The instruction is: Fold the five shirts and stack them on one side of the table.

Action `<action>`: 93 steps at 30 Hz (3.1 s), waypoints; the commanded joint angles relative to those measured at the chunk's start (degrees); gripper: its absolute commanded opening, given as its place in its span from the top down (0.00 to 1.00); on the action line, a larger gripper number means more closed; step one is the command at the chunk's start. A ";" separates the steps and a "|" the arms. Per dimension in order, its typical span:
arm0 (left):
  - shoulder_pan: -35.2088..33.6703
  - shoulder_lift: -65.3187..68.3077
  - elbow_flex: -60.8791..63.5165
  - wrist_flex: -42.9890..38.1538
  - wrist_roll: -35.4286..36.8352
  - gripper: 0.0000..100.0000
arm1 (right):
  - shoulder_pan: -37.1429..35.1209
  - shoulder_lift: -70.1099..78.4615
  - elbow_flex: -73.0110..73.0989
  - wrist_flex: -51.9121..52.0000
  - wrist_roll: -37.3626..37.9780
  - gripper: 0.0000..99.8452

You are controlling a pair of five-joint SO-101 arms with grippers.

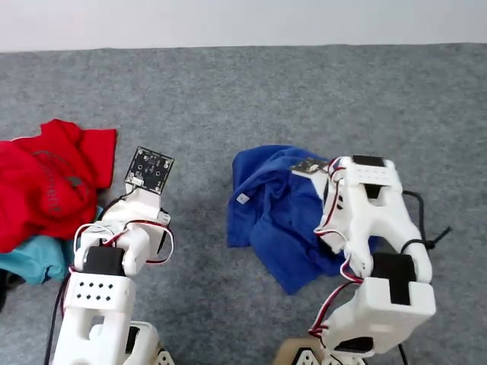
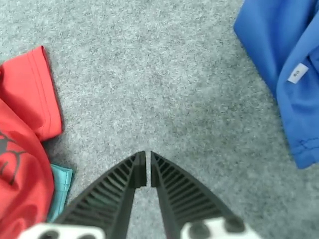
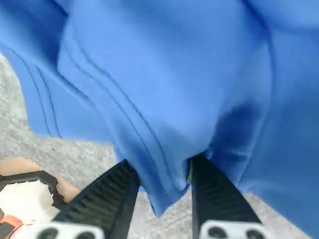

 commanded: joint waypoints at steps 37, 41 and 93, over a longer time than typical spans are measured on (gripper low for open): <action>11.34 26.64 -25.10 1.85 4.40 0.98 | 2.68 -12.70 -26.99 20.44 -0.79 0.99; 13.98 36.57 -32.66 8.00 5.98 0.98 | 2.68 -13.41 -26.99 20.44 -3.52 0.99; 27.16 62.42 -45.05 11.87 8.09 0.99 | 2.86 -13.67 -26.99 20.62 -7.91 0.99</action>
